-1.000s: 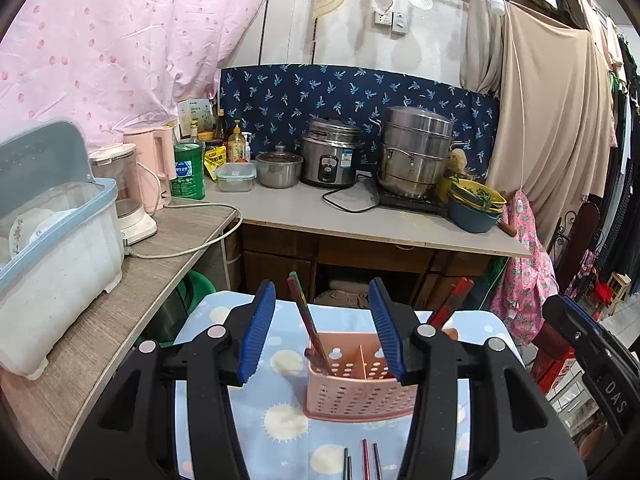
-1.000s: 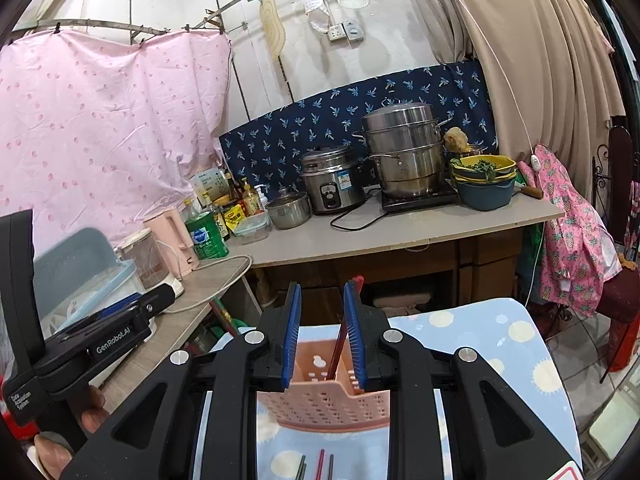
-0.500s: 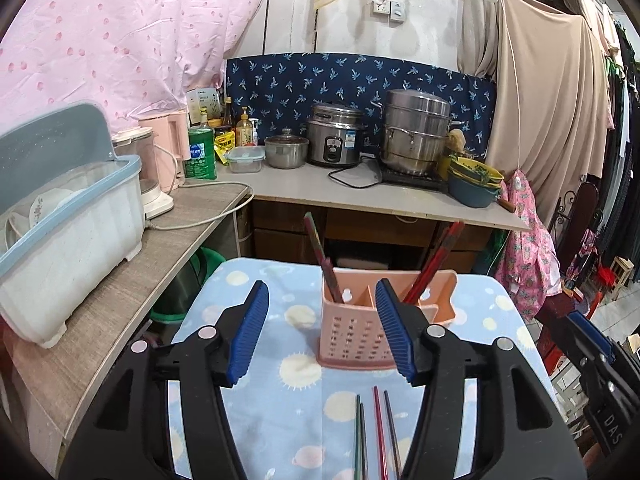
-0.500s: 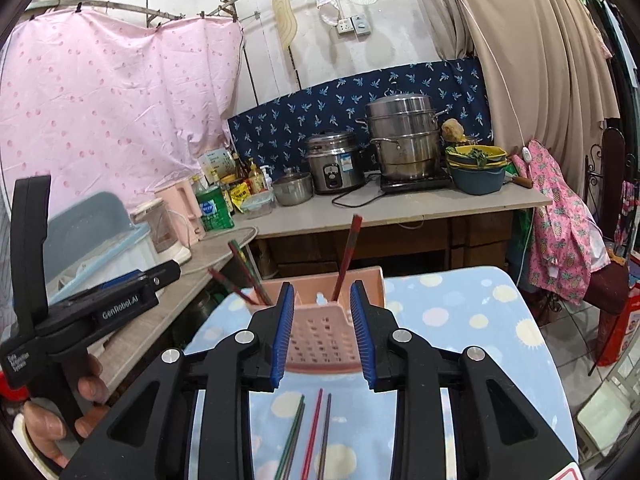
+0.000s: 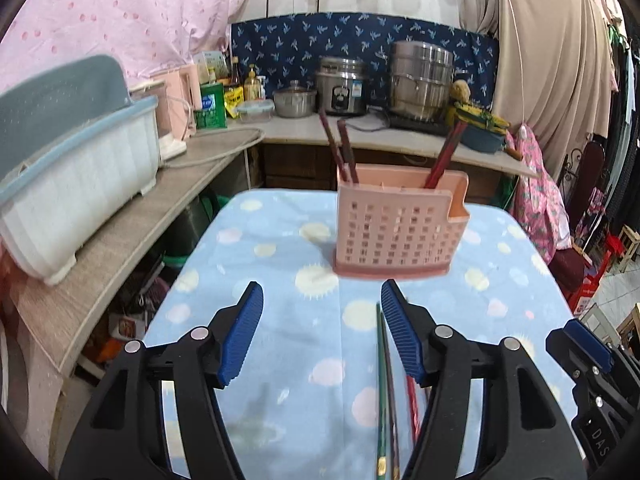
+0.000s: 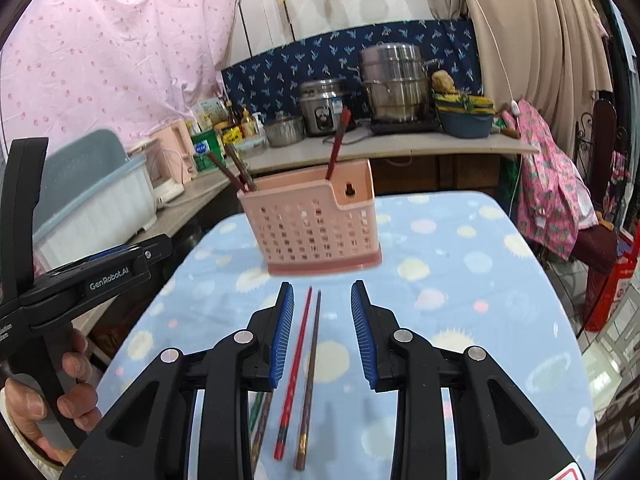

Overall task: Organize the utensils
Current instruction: 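Move both open tools back toward the remaining chopsticks on the table, then grasp a dark brown chopstick by its banded end with the right tool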

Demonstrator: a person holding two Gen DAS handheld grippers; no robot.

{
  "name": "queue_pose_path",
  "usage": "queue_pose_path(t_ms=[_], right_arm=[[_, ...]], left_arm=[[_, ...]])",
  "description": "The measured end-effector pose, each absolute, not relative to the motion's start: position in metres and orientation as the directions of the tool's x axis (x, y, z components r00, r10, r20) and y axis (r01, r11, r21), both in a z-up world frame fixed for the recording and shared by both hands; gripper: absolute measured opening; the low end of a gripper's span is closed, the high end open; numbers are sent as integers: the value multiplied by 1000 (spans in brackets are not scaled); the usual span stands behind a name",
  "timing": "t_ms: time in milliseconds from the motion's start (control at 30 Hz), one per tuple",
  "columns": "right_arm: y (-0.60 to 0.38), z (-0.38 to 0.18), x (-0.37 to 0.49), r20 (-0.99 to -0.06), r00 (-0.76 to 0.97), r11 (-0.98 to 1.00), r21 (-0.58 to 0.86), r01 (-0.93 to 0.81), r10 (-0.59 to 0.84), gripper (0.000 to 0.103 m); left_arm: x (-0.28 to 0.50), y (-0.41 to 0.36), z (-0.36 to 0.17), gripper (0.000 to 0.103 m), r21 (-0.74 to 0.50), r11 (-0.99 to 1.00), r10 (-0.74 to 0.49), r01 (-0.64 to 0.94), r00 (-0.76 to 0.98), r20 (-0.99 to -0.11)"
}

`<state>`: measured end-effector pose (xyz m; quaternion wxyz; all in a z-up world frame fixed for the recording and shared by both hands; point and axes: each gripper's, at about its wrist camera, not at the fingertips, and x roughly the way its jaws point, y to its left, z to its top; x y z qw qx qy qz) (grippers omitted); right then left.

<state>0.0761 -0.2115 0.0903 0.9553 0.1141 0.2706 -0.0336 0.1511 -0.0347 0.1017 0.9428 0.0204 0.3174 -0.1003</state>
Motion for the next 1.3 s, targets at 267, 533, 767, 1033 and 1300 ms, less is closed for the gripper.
queue_pose_path(t_ms=[267,533,767,1033,1300], right_arm=[[-195,42,58,-614,789,980,147,133,-16,30],[-176,3,52,-679,734,982,157,105,30,30],[-160,-14,61,-719,694,984,149,97,40,29],[-157,-30,69,-762,647,984,137,110,33,15],[-167,-32,64,-763,645,977,162,142,33,7]], left_arm=[[130,-15,47,61,-34,985,-146,168,716,-683],[118,-2,14,61,-30,988,-125,152,670,-732],[107,0,-2,64,-35,986,-133,164,639,-758],[99,-2,-9,65,-43,982,-150,184,623,-768],[94,-12,-12,67,-47,976,-170,213,609,-775]])
